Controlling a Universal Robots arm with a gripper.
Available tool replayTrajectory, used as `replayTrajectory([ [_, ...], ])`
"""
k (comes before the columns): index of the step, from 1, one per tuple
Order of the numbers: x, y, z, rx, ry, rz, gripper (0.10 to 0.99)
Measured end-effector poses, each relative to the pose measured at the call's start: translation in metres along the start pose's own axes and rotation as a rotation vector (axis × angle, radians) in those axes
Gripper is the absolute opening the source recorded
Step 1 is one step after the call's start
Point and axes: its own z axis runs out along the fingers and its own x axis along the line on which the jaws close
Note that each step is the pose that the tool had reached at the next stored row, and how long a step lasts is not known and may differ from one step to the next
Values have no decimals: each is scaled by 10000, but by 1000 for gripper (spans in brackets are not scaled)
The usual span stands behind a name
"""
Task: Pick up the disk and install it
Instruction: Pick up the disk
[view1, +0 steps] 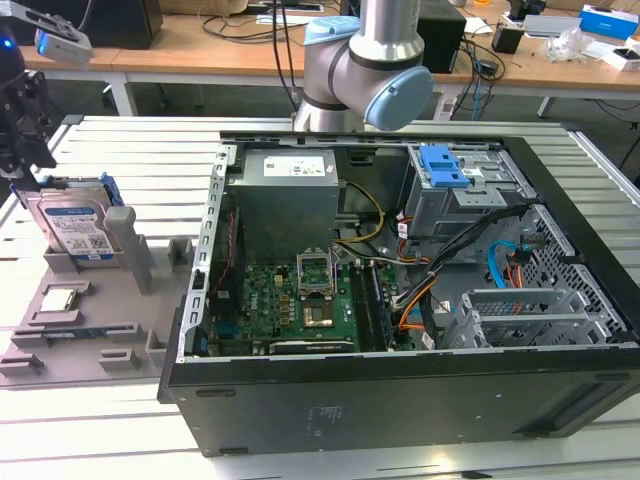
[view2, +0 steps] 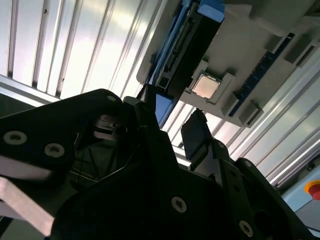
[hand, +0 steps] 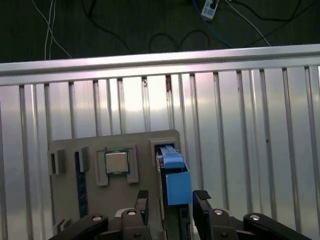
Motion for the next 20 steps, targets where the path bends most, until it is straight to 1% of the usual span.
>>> replayTrajectory([
  [3, -16, -15, 32, -2, 9, -219, 478],
  [8, -36, -61, 102, -8, 23, -534, 478],
  [11, -48, -81, 174, -11, 29, -690, 478],
  [15, -50, -91, 271, -13, 32, -750, 478],
  [17, -49, -96, 311, -12, 32, -758, 478],
  [20, -48, -98, 350, -12, 33, -764, 478],
])
